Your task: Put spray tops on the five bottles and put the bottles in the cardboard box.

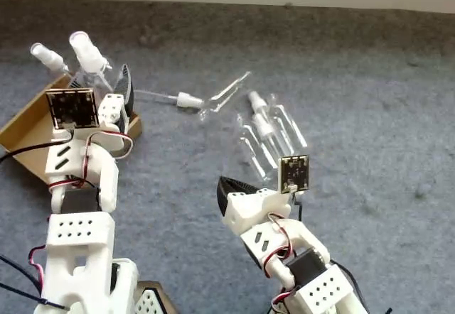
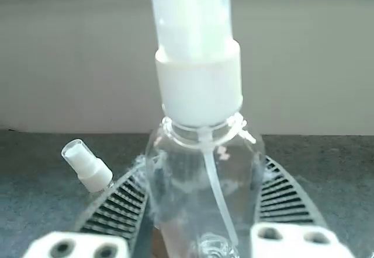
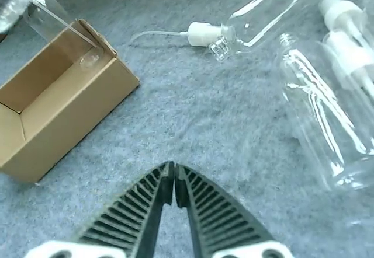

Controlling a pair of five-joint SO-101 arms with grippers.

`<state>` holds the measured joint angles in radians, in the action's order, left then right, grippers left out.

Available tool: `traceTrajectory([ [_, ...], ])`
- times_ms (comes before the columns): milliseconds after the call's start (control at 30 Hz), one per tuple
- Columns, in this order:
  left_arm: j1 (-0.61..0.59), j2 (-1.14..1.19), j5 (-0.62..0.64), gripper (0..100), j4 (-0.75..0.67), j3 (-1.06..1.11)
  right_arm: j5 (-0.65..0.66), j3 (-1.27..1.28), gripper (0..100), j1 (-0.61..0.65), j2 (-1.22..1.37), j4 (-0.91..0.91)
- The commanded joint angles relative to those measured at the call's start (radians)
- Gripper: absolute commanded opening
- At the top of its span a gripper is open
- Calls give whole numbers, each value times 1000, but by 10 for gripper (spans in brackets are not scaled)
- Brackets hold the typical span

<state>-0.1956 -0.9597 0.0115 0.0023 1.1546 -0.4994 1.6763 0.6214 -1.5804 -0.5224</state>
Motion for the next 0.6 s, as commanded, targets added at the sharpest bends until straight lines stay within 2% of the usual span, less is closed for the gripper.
traceTrajectory([
  [0,-13,65,-15,59,2,-159,-2,160,5,12,-10,-8],
  [233,-73,323,-12,59,-8,-232,-2,160,5,12,-10,-10],
  [400,-104,377,-11,59,-15,-231,-2,160,5,12,-10,-10],
  [567,-101,401,-11,57,-121,-185,-2,160,5,12,-10,-10],
])
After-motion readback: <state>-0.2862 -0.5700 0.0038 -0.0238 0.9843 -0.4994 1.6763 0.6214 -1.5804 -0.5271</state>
